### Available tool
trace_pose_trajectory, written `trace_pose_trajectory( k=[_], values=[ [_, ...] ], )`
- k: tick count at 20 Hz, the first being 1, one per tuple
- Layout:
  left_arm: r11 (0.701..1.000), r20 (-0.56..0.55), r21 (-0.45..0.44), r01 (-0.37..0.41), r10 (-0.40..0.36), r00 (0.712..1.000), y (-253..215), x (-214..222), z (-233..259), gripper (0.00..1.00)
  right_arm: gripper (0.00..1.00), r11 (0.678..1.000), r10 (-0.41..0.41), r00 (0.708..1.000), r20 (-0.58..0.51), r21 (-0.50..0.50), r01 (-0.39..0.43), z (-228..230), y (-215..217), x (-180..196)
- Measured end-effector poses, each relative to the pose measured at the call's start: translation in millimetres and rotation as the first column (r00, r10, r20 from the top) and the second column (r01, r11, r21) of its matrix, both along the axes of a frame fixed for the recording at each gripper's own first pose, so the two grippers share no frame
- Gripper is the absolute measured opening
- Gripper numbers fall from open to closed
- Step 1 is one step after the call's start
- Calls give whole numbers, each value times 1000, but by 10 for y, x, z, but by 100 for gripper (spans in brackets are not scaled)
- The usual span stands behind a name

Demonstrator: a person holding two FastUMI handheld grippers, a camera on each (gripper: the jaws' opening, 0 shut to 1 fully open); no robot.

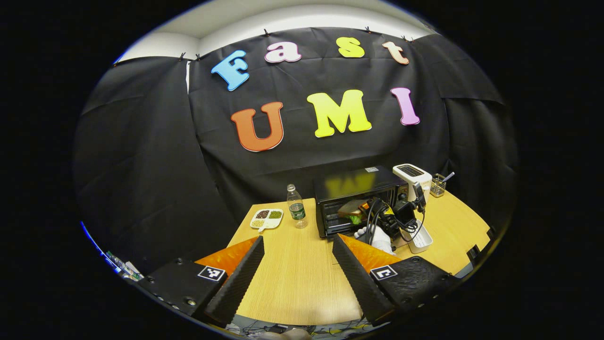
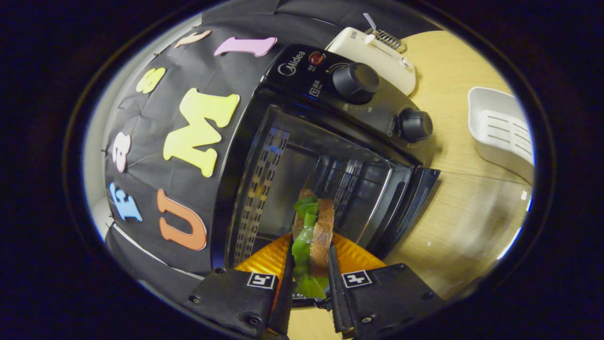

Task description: Open the electric oven with the left hand, put the food in, and close the electric oven.

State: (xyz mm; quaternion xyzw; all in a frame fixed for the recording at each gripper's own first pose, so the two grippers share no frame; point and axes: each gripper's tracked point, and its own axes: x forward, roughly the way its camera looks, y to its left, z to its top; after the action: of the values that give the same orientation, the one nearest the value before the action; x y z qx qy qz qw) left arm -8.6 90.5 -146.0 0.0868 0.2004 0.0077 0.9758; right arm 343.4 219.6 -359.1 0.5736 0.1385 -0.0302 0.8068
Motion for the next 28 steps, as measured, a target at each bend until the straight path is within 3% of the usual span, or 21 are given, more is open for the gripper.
trace_pose_trajectory(
  k=[4,7,9,10,14,18,20,23,24,25,26,27,28],
  values=[
    [1000,-9,-17,-8,8,1000,-5,-25,-36,96,37,1000,-2,999,-37,-31,1,-86,-52,-13],
    [999,-19,-29,-16,16,1000,2,-46,-51,96,51,998,0,999,-53,-55,-3,-77,-135,-72],
    [999,-20,-27,-20,20,1000,1,-57,-45,96,72,993,-12,998,-65,-117,4,-79,-270,-122],
    [999,-14,-31,-19,18,1000,-27,-69,-29,96,99,990,-12,998,-66,-144,2,-71,-346,-166],
    [999,10,-37,-7,8,1000,-146,-86,24,96,99,974,6,996,-84,-226,-25,5,-586,-446],
    [999,54,-44,-1,3,999,-243,-60,82,96,99,945,74,991,-111,-309,-105,184,-776,-1012],
    [998,82,-58,16,-11,997,-296,-60,84,96,99,905,104,989,-102,-403,-137,356,-962,-1313],
    [995,98,-96,38,-28,995,-489,4,17,96,99,817,162,979,-125,-539,-204,558,-1259,-1707],
    [995,104,-94,40,-30,994,-520,30,-13,96,87,794,172,977,-127,-569,-214,632,-1378,-1825],
    [995,109,-92,38,-28,994,-563,60,-45,95,100,775,176,976,-125,-594,-216,712,-1508,-1921],
    [995,111,-92,34,-23,994,-612,89,-83,96,100,756,179,976,-126,-617,-218,762,-1641,-2001],
    [995,111,-94,33,-23,994,-671,116,-156,96,89,736,186,973,-133,-637,-228,812,-1758,-2095],
    [994,110,-100,33,-22,994,-752,156,-240,96,89,714,183,974,-135,-662,-226,844,-1893,-2174]
  ],
)
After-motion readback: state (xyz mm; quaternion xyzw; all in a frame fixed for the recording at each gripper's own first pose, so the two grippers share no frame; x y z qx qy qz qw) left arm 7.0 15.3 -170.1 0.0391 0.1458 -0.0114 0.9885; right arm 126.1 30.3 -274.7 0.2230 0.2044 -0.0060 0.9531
